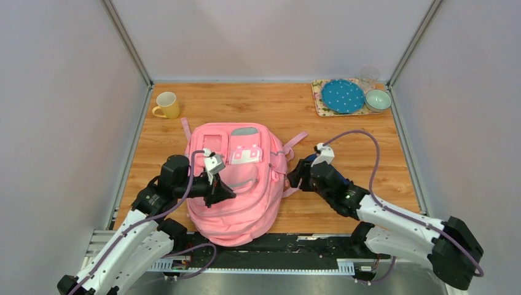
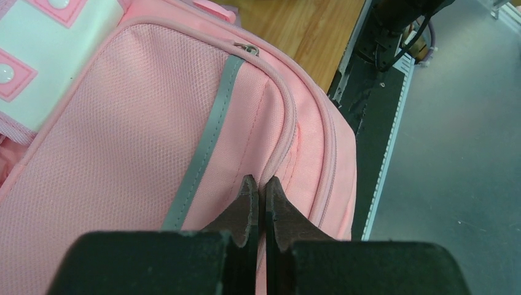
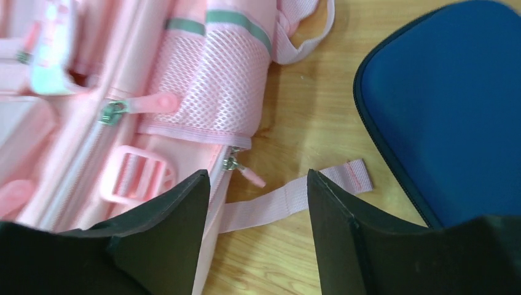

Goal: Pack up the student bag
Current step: Zip the student bag at the center of the board, then unzip the student bag at the center of the board.

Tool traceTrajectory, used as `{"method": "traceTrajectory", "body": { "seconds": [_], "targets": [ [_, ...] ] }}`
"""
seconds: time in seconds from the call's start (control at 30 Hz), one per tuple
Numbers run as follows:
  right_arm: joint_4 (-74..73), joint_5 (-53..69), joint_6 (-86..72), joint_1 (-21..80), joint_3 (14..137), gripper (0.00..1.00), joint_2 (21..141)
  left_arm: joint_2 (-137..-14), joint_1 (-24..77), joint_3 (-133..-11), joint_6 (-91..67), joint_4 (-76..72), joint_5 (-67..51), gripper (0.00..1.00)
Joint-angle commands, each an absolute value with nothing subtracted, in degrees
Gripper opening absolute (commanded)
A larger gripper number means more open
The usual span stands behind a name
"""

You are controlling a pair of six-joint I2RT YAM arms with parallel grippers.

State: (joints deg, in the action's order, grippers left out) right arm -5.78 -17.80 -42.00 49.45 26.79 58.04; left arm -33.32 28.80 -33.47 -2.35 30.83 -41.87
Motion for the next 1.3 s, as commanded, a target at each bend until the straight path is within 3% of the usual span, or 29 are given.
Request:
{"method": "traceTrajectory", "body": {
  "seconds": [0.0, 0.1, 0.27, 0.5, 0.53, 0.57, 0.63, 0.67, 1.0, 1.27],
  "targets": [
    [-5.2, -16.1, -43.1, 46.9, 26.1, 0.64, 50.2, -33.2, 28.8, -34.2, -5.3, 28.4, -45.3, 0.0],
    [-5.2, -11.1, -44.0, 42.5, 29.5, 0.65, 52.1, -33.2, 28.9, -34.2, -5.6, 28.1, -45.5, 0.0],
    [-0.8, -1.6, -44.0, 37.0, 36.0, 0.66, 66.4, -31.9, 28.8, -34.1, -6.3, 28.2, -44.9, 0.0],
    [6.5, 7.5, -47.6, 36.1, 41.0, 0.64, 80.0, -30.8, 28.8, -33.8, -7.0, 28.5, -42.4, 0.0],
    [6.2, 7.6, -47.9, 35.9, 41.5, 0.6, 80.9, -30.8, 28.8, -33.8, -7.1, 28.2, -41.9, 0.0],
    [6.1, 7.6, -48.2, 35.7, 41.8, 0.41, 81.6, -30.8, 28.8, -33.6, -7.3, 28.3, -41.7, 0.0],
    [6.0, 6.2, -49.0, 35.3, 41.2, 0.18, 82.0, -30.9, 28.8, -33.6, -7.5, 28.1, -40.4, 0.0],
    [5.6, 5.5, -49.3, 34.8, 40.4, 0.0, 81.8, -31.1, 28.8, -33.5, -7.5, 28.0, -39.7, 0.0],
    [5.0, -9.7, -55.4, 33.0, 27.1, 0.0, 65.3, -36.1, 28.8, -35.7, -7.5, 21.8, -31.8, 0.0],
    [7.1, -9.7, -59.9, 33.1, 15.8, 0.0, 54.7, -46.8, 28.8, -41.9, -1.6, 19.7, -30.8, 0.0]
  ]
}}
